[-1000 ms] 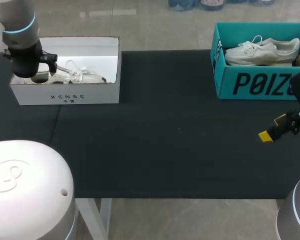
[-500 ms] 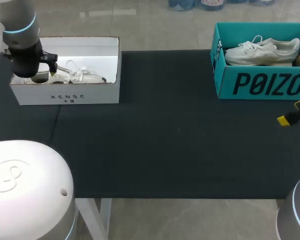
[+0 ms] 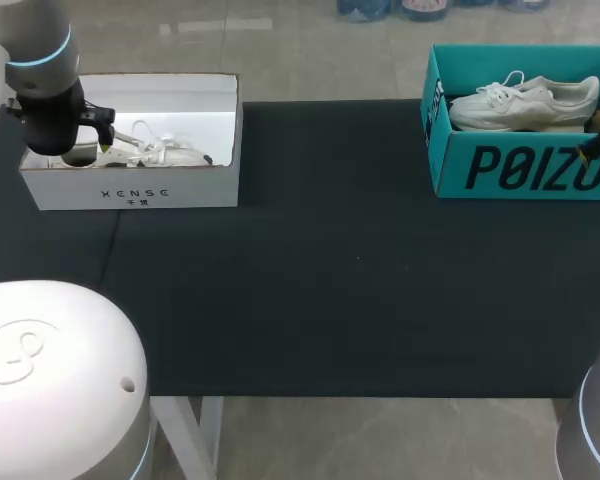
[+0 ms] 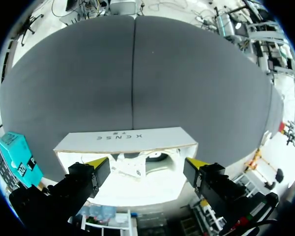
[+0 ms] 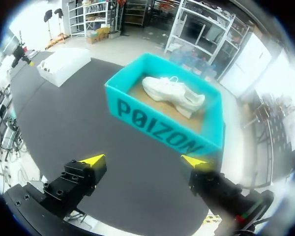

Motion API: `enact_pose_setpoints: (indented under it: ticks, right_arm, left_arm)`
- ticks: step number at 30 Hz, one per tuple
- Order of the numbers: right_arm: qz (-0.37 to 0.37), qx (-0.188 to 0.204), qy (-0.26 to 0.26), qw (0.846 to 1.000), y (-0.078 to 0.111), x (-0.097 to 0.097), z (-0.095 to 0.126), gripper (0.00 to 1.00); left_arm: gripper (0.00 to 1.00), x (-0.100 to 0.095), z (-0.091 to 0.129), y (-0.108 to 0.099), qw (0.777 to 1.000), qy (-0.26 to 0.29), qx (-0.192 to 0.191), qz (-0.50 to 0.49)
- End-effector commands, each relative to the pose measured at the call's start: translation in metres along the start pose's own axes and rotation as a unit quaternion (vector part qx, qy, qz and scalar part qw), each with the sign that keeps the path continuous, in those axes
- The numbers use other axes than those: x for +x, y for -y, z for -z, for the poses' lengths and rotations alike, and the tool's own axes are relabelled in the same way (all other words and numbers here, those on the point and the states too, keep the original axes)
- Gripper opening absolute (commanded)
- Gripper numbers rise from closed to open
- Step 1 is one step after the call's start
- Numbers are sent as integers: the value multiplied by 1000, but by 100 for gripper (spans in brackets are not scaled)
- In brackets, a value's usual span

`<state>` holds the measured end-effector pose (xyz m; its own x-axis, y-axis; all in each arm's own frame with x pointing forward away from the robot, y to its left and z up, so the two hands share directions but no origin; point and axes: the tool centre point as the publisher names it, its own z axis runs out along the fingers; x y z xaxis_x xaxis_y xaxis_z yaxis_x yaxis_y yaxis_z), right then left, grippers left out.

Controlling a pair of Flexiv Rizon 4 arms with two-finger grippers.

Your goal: Take the shoe out of the shoebox, open the shoe tongue, remove and reinsert the insole, then place the shoe into the shoebox

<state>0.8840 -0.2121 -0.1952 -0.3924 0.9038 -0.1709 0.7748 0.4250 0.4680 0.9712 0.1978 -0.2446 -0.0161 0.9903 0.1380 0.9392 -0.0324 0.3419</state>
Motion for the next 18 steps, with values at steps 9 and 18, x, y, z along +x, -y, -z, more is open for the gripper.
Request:
enact_pose_setpoints:
  ticks: [9,18]
  right_arm:
    - [-7,85,39,996,-55,5,-36,100]
    - [-39,95,32,994,-61,1,-41,100]
  left_arm:
    - [100,0,1,1,1000,-1,-1,0]
    - [100,0,1,1,1000,-1,-1,0]
